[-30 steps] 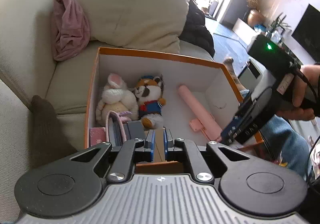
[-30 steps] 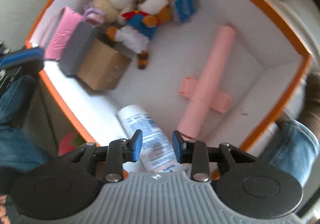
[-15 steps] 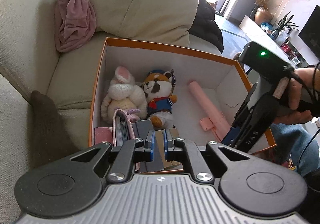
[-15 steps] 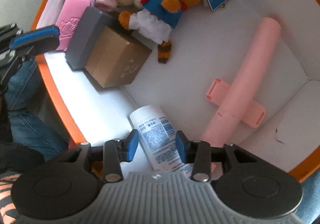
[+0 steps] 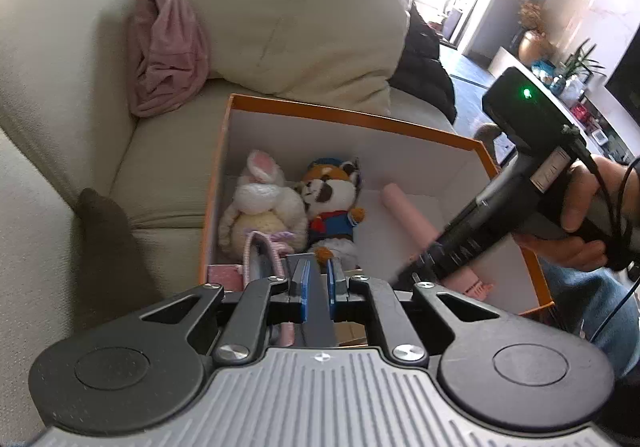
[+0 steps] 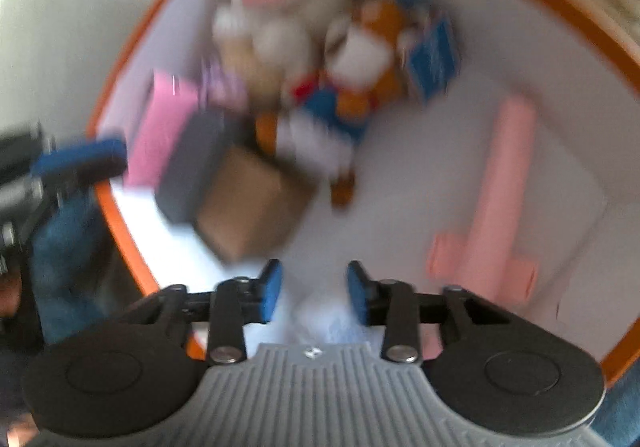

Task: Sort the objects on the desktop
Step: 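Move both grippers back toward the pink pom-pom ball and red feather toy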

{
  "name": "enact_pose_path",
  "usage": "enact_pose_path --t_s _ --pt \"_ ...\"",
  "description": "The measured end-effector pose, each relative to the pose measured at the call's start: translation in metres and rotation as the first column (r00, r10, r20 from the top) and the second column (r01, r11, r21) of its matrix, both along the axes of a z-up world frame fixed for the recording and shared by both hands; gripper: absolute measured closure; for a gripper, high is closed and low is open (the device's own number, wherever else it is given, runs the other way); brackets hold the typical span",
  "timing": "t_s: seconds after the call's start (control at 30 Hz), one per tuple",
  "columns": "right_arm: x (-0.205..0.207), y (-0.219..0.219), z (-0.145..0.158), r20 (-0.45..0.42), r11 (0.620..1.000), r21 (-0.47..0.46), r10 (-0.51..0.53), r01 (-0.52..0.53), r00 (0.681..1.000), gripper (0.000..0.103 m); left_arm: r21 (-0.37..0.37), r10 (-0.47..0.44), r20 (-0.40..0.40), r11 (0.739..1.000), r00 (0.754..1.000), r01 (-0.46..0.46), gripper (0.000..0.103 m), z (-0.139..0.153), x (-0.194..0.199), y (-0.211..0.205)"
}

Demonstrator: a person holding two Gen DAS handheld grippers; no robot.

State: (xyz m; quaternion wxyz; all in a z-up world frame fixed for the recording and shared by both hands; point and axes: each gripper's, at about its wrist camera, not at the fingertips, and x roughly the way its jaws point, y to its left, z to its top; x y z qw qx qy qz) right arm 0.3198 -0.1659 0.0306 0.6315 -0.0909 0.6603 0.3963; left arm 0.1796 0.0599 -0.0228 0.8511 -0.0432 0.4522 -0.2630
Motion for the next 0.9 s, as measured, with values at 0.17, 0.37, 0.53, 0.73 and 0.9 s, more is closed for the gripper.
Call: enact_pose_path --t_s 0.17,0.37,0.53,0.73,0.9 --pt "0.018 0.003 -0.004 0.032 0.991 0.055 -0.125 0.123 0.992 0.087 0.0 0.04 0.025 0.999 0.999 -0.04 0.095 0.002 0.003 0.007" --pt "0.022 0.006 -0.019 -0.063 0.989 0.074 -0.126 0.13 0.99 0.087 -0.006 0.075 0.026 0.997 0.997 -0.075 0.095 0.002 0.008 0.015" --pt "0.019 -0.002 -0.019 -0.077 0.986 0.075 -0.142 0.147 0.987 0.089 -0.003 0.076 0.017 0.997 0.997 -0.076 0.095 0.0 0.009 0.017" --pt "0.024 -0.025 0.004 -0.025 0.976 0.102 -0.193 0.194 0.981 0.087 0.0 0.032 0.025 0.999 0.999 -0.032 0.095 0.006 0.001 0.01" --pt "0.005 -0.035 0.052 0.143 0.956 0.21 -0.235 0.203 0.961 0.084 -0.001 -0.057 0.068 0.998 0.996 0.057 0.095 0.022 -0.022 -0.007"
